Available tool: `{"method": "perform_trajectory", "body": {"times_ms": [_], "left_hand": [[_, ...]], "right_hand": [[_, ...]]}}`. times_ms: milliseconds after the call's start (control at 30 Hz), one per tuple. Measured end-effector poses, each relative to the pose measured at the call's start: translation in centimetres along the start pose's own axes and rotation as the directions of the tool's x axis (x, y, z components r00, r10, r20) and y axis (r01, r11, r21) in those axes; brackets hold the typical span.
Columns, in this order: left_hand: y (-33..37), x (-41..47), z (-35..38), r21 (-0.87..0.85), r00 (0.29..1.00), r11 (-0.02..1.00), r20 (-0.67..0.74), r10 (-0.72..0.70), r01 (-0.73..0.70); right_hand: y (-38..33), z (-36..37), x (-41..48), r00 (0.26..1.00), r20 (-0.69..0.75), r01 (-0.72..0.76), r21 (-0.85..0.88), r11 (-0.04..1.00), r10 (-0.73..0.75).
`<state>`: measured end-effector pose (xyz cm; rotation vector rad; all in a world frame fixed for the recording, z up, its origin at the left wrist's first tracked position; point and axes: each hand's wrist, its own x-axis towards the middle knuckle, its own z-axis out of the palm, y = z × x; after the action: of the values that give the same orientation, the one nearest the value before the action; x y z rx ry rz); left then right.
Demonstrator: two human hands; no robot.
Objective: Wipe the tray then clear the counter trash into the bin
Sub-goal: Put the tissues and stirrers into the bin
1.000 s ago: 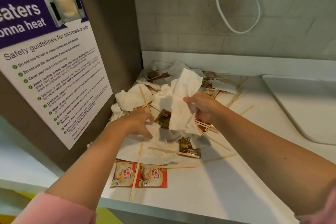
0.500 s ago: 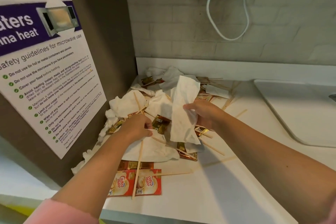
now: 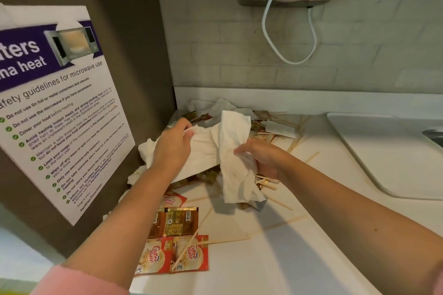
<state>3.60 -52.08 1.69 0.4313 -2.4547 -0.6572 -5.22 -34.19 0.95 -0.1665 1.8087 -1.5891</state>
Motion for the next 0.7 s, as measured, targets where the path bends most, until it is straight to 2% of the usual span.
{"method": "perform_trajectory", "body": {"times_ms": [67, 133, 200, 267, 400, 567, 700], "left_hand": [[0.5, 0.4, -0.4, -0.039, 0.997, 0.997, -0.049, -0.064, 0.063], [0.9, 0.5, -0.8, -0.117, 0.980, 0.982, -0.114, -0.162, 0.148], [1.5, 0.5, -0.9, -0.194, 0.956, 0.958, -0.160, -0.245, 0.213], [2.3, 0.4, -0.9, -0.272, 0.941, 0.931, -0.165, -0.294, 0.243], [3.8, 0.4, -0.5, -0.389, 0.938, 0.888, -0.136, -0.320, 0.246], [5.2, -0.2, 0.8, -0.460, 0.972, 0.876, -0.098, -0.213, 0.145], [6.1, -0.5, 1.4, -0.509, 0.989, 0.850, 0.024, -0.145, 0.137]], "right_hand": [[-0.2, 0.0, -0.2, 0.998, -0.045, 0.056, 0.090, 0.994, -0.052], [-0.5, -0.1, -0.4, 0.991, -0.064, 0.130, 0.252, 0.959, -0.117], [-0.9, 0.0, -0.6, 0.983, -0.041, 0.181, 0.378, 0.908, -0.179], [-1.4, 0.4, -0.8, 0.975, -0.012, 0.205, 0.429, 0.880, -0.222], [-1.8, 1.8, -0.5, 0.966, 0.045, 0.222, 0.354, 0.909, -0.253], [-1.5, 2.6, 0.1, 0.971, 0.020, 0.226, 0.259, 0.939, -0.240], [-1.0, 2.0, -0.3, 0.976, -0.007, 0.213, 0.242, 0.947, -0.218]]}}
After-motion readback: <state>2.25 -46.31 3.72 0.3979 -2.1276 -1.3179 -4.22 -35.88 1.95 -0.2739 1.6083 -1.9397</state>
